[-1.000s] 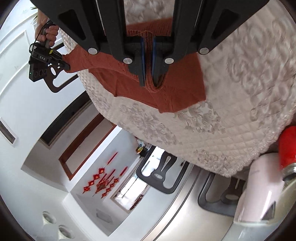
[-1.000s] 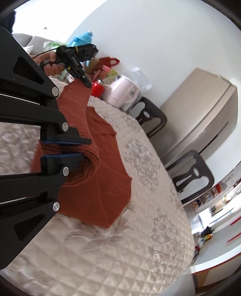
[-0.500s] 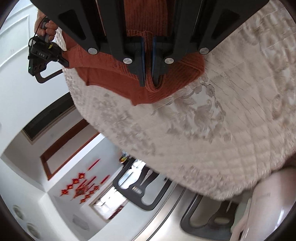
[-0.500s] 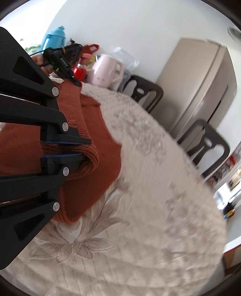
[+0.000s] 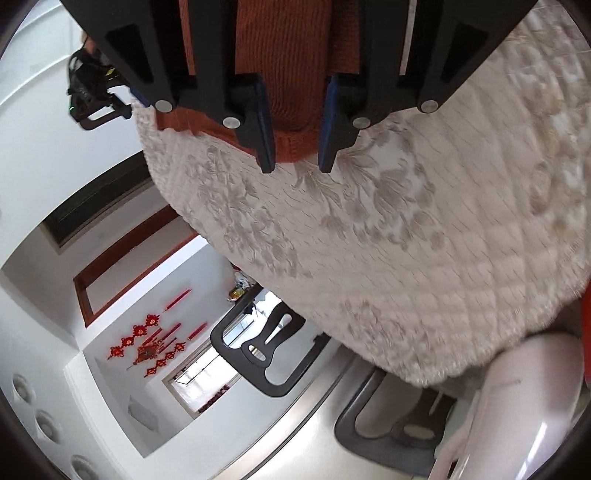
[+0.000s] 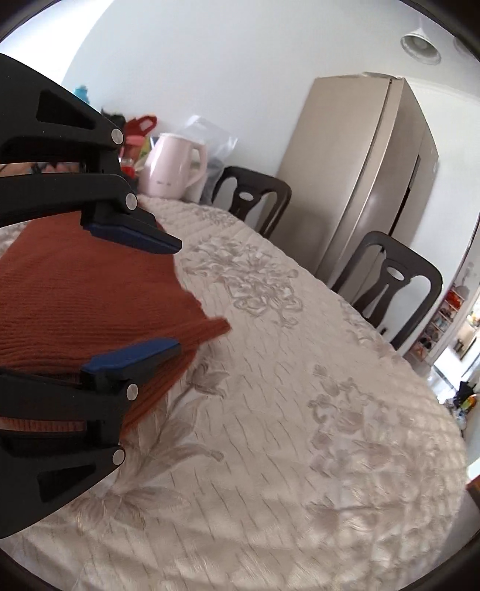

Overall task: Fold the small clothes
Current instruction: 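Carry the hem over the body with both tools and release it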

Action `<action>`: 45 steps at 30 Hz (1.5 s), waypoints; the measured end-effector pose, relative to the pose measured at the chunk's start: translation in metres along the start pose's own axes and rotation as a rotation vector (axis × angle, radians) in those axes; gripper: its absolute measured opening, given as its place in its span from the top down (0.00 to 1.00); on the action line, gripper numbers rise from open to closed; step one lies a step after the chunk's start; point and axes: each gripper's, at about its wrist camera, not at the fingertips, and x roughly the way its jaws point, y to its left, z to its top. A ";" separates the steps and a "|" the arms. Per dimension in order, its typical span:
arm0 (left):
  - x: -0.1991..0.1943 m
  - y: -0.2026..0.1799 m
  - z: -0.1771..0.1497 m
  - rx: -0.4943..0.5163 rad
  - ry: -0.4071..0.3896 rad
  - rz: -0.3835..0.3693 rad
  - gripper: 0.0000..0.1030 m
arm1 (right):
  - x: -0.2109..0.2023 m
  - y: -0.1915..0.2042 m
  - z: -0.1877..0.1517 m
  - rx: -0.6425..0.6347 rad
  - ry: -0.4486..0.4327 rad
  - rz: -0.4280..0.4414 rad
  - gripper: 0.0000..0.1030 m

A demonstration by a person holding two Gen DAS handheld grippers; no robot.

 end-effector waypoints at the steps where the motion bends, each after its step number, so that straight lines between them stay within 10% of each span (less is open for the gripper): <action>1: -0.004 -0.003 -0.002 0.025 -0.003 0.005 0.75 | -0.002 0.003 -0.001 -0.025 -0.005 -0.018 0.53; 18: -0.016 -0.045 -0.088 0.443 0.123 0.148 0.75 | -0.027 0.033 -0.092 -0.496 0.002 -0.478 0.53; 31: -0.018 -0.111 -0.139 0.548 0.158 0.070 0.74 | 0.018 0.086 -0.156 -0.757 0.084 -0.461 0.53; 45: -0.022 -0.094 -0.137 0.529 0.118 0.229 0.74 | -0.015 0.063 -0.150 -0.692 0.007 -0.542 0.55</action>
